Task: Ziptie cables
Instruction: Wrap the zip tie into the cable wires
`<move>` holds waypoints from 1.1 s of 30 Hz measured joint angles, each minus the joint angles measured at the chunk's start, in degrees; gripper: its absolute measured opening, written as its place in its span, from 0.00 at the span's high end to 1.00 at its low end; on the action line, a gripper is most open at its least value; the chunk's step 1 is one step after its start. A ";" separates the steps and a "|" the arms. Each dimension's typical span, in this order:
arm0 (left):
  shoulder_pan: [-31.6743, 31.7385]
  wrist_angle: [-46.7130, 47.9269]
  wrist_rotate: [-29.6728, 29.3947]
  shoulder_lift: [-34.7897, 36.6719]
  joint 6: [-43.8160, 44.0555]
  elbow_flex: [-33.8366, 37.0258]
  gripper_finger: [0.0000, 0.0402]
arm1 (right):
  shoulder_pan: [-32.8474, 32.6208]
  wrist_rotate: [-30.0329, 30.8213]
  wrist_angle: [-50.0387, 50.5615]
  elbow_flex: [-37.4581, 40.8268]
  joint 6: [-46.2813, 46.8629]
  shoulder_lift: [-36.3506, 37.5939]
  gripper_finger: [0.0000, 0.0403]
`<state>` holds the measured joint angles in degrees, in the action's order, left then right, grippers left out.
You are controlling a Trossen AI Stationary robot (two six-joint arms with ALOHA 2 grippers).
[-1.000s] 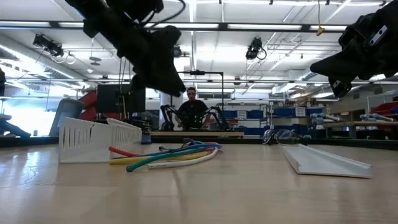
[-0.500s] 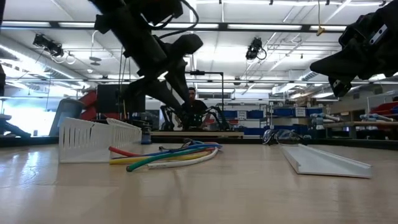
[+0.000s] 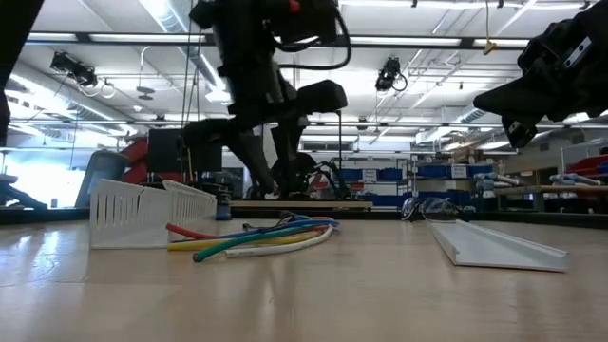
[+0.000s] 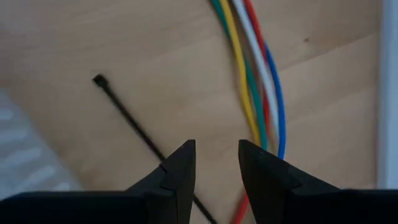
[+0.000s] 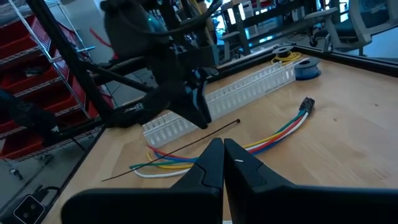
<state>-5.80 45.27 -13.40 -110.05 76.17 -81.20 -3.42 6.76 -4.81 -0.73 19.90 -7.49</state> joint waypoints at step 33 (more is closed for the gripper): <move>6.38 12.08 5.34 -7.37 13.08 -5.01 0.67 | 0.02 -0.02 -0.71 0.00 0.02 0.00 0.99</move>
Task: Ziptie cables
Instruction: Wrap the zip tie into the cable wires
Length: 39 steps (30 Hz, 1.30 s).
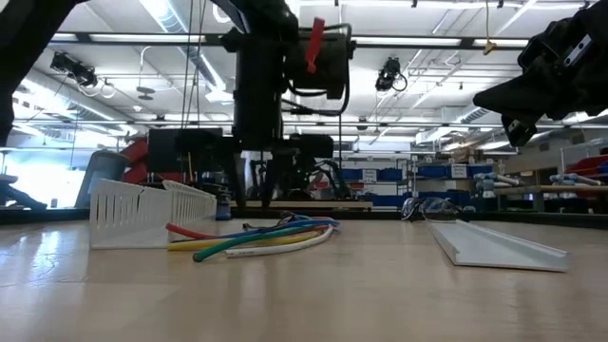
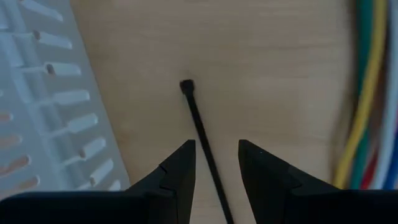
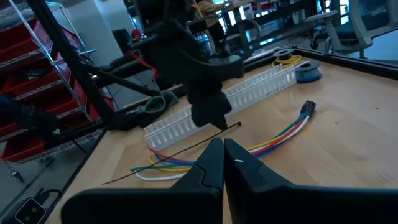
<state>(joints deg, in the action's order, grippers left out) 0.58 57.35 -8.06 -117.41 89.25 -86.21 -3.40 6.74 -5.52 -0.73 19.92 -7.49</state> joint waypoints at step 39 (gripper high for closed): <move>-6.48 -24.44 -22.86 3.26 -10.99 13.27 1.00 | -0.02 0.00 -0.39 0.00 -0.02 0.00 0.99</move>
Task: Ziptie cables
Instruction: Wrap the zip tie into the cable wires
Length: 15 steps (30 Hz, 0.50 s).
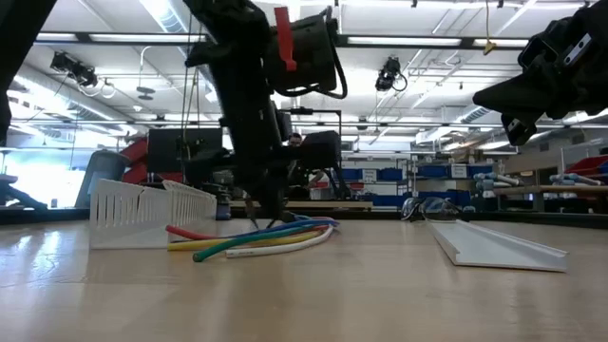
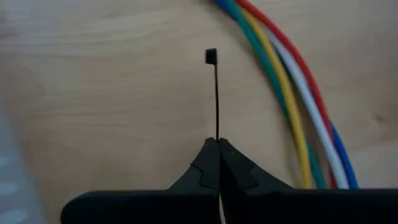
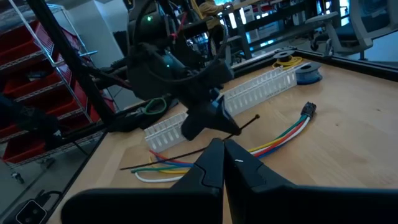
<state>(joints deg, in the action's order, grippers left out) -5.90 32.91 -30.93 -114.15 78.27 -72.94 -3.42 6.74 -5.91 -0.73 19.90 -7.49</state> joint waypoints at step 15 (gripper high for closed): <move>0.23 -34.16 -2.84 6.12 -15.07 13.13 1.00 | 0.02 0.00 -0.42 0.00 0.02 0.00 0.99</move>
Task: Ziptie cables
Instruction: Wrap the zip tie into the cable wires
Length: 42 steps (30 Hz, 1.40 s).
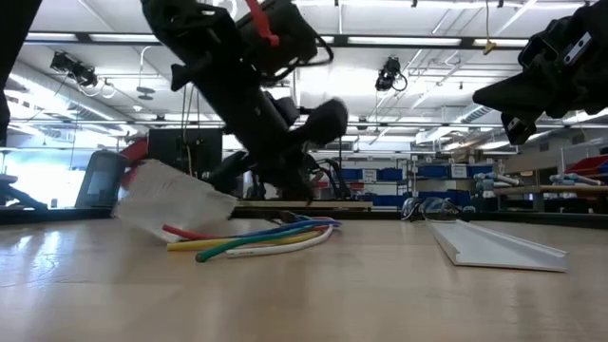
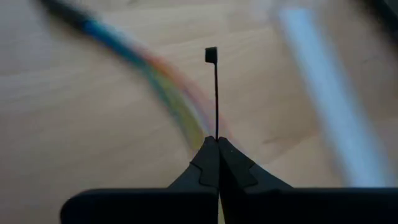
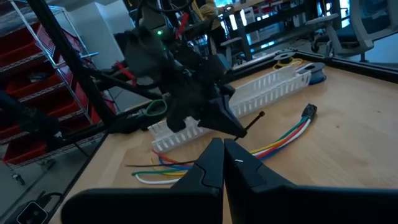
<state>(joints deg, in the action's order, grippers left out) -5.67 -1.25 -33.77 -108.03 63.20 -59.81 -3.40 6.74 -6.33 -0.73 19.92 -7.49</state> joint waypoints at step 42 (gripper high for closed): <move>1.19 -29.96 10.20 24.03 -43.10 26.64 1.00 | 0.00 0.00 -1.76 0.02 -0.02 -0.09 0.99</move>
<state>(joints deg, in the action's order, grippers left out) -4.48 -31.21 -23.57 -84.01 20.09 -33.17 -3.40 6.74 -8.10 -0.71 19.91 -7.57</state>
